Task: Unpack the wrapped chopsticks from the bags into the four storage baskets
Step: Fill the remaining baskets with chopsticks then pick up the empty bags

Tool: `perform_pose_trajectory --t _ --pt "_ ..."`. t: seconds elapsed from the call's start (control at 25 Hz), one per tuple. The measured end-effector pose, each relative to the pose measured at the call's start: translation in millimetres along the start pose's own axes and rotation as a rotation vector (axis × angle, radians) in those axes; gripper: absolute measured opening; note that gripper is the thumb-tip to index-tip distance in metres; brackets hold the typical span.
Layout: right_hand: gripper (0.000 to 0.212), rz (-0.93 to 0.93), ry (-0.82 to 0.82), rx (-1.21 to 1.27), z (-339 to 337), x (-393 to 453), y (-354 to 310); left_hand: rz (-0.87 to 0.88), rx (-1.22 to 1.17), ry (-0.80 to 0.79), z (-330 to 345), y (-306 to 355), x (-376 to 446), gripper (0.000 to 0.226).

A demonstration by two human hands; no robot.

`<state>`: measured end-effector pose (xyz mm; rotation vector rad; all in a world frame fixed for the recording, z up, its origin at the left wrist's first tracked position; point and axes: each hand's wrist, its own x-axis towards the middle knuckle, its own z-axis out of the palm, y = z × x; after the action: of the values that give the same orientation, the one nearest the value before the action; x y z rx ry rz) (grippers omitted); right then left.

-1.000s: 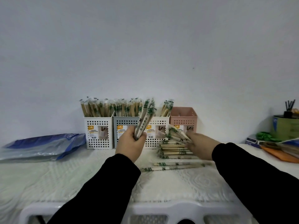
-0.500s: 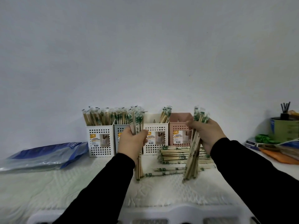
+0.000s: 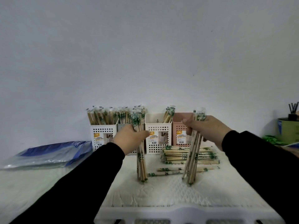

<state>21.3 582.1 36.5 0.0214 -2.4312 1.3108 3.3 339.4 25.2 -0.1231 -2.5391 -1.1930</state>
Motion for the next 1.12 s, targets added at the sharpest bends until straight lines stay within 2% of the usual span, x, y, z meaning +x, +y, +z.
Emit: perform_pose_trajectory --t 0.08,0.16,0.24,0.44,0.56,0.64,0.72,0.88,1.0,1.04,1.12 --pt "0.053 0.083 -0.102 -0.157 -14.9 -1.1 -12.2 0.058 0.231 -0.043 -13.8 4.2 3.7 0.043" --pt "0.034 0.136 -0.203 -0.075 -20.5 -1.5 -23.9 0.085 0.274 -0.103 -19.4 6.1 9.8 0.042" --pt "0.024 0.126 -0.208 0.024 -25.1 6.1 -31.0 0.091 0.245 -0.116 -26.5 13.0 14.5 0.038" --pt "0.022 -0.066 0.070 0.479 -31.6 68.7 -47.6 0.205 -0.011 0.097 -52.5 45.5 61.2 0.032" --pt "0.025 -0.175 0.176 0.554 -11.8 105.2 -48.4 0.265 -0.117 0.264 -54.7 66.3 94.7 0.031" --pt "0.026 -0.204 0.181 0.521 6.3 126.1 -44.7 0.288 -0.114 0.327 -45.7 76.1 118.2 0.031" --pt "0.029 -0.216 0.195 0.370 22.9 138.6 -39.6 0.286 -0.057 0.317 -28.9 78.3 137.5 0.030" --pt "0.032 -0.182 0.250 0.107 48.1 152.7 -26.7 0.242 0.143 0.167 19.2 64.2 163.6 0.028" --pt "0.055 -0.113 0.237 0.058 65.6 165.9 -16.8 0.223 0.253 0.095 49.0 52.3 171.8 0.031" --pt "0.057 -0.078 0.227 0.023 69.2 168.5 -14.3 0.221 0.275 0.074 54.6 49.2 171.6 0.033" --pt "0.040 -0.060 0.185 -0.080 73.7 171.8 -12.4 0.233 0.310 0.041 58.6 42.9 167.8 0.032"
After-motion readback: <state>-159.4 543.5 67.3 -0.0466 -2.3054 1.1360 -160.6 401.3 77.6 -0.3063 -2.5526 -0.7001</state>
